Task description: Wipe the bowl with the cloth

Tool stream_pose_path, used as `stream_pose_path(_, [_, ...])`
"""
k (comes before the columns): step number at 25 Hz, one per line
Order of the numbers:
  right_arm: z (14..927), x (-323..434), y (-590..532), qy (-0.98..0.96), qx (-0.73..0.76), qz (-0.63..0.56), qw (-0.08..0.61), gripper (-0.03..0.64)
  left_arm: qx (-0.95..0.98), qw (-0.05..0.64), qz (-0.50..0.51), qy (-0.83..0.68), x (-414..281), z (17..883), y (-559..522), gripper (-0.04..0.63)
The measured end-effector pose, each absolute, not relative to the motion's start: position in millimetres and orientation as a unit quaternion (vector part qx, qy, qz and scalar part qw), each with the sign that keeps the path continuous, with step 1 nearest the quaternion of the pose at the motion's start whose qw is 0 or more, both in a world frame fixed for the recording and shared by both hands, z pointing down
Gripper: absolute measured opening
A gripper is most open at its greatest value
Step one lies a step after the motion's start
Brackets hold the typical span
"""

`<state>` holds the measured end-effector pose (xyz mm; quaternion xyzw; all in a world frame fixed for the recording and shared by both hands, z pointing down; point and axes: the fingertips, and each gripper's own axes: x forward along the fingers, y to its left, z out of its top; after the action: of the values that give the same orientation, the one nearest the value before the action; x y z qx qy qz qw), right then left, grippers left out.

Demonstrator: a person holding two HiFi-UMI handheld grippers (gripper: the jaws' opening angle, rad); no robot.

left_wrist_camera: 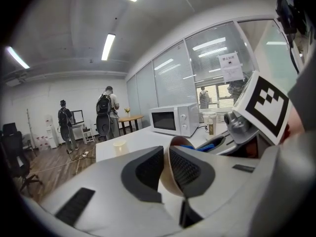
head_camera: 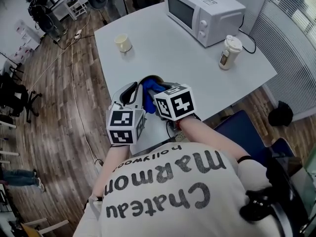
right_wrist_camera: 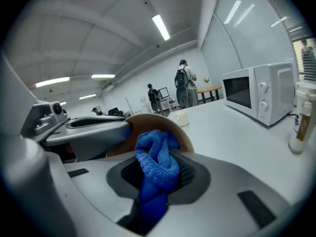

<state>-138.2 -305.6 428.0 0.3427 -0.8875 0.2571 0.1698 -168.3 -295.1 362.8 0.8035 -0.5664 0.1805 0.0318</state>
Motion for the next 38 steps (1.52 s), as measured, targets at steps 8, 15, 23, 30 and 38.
stream_pose_path(8, [430,-130,-312,-0.883,0.358,0.240,0.184,0.087,0.795,0.042,0.179,-0.578,-177,367,-301,0.035])
stream_pose_path(15, [420,-128,-311,-0.886,0.358,0.248,0.160,0.087,0.788,0.055,0.159,-0.592,-185,369,-301,0.035])
stream_pose_path(23, [384,-141,-303,-0.899,0.278,0.338,0.018,0.087,0.807,0.049,0.134,-0.574,-169,355,-297,0.034])
stream_pose_path(30, [385,-153,-298,-0.910,0.260,0.321,0.034,0.087,0.802,0.042,0.113,-0.586,-174,345,-290,0.037])
stream_pose_path(38, [393,-172,-277,-0.933,0.247,0.238,0.108,0.087,0.793,0.049,0.108,-0.598,-190,344,-275,0.036])
